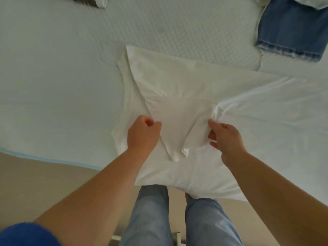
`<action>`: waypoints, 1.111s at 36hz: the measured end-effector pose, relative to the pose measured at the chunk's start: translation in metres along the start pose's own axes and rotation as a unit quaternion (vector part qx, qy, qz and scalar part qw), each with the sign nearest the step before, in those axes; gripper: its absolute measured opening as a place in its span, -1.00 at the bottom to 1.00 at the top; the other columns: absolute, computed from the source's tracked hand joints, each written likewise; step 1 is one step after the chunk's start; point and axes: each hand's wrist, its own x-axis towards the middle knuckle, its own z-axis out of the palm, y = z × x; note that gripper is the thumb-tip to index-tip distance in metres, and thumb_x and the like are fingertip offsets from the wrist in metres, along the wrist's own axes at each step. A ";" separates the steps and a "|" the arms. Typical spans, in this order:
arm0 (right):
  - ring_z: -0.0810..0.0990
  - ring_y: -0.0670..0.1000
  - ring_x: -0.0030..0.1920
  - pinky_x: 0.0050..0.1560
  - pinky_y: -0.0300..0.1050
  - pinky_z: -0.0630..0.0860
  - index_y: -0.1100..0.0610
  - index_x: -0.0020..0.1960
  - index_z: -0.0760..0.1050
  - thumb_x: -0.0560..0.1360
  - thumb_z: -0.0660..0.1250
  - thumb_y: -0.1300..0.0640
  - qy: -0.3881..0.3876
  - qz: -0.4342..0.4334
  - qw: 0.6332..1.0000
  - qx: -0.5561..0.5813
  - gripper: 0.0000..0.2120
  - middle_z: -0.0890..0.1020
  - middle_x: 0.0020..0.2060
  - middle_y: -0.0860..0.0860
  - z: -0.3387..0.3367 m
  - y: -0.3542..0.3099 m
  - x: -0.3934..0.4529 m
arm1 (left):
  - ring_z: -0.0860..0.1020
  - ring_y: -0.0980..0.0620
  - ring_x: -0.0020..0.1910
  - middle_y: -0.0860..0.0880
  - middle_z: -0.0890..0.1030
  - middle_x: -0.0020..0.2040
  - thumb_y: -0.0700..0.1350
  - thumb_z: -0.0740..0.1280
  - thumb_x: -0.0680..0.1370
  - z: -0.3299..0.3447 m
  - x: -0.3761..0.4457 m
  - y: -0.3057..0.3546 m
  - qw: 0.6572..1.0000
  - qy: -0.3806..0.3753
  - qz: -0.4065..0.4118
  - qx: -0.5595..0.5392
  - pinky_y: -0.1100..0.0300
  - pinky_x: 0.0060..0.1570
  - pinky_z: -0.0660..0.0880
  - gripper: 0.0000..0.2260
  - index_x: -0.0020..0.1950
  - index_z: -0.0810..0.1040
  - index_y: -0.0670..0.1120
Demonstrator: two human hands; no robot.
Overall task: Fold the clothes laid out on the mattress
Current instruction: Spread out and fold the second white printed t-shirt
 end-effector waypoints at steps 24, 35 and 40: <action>0.67 0.07 -0.02 -0.16 -0.06 0.61 0.15 0.13 0.55 0.42 0.41 0.14 -0.171 0.103 0.924 0.328 -0.71 0.68 0.01 0.06 -0.019 0.010 -0.009 | 0.43 0.12 -0.33 0.07 0.47 -0.31 -0.09 0.29 0.53 0.033 -0.043 0.005 0.914 -0.032 -0.190 -0.357 0.24 -0.38 0.34 -0.84 -0.26 0.49 -0.03; 0.60 -0.01 -0.34 -0.29 -0.12 0.57 0.09 -0.08 0.42 0.41 0.46 0.07 0.024 -0.005 0.999 0.041 -0.76 0.58 -0.18 0.00 -0.031 0.023 -0.009 | 0.59 -0.01 -0.32 -0.09 0.61 -0.23 -0.04 0.36 0.50 0.025 -0.044 -0.002 0.909 -0.115 -0.239 -0.322 0.19 -0.43 0.51 -0.84 -0.11 0.55 -0.13; 0.49 -0.17 -0.54 -0.47 -0.29 0.48 -0.21 -0.09 0.41 0.43 0.40 0.01 0.050 -0.163 0.985 0.013 -0.80 0.53 -0.49 -0.15 -0.042 0.008 -0.024 | 0.60 0.04 -0.45 -0.05 0.62 -0.39 -0.06 0.34 0.50 0.008 -0.045 0.027 0.846 -0.179 -0.194 -0.464 0.24 -0.46 0.52 -0.86 -0.15 0.57 -0.12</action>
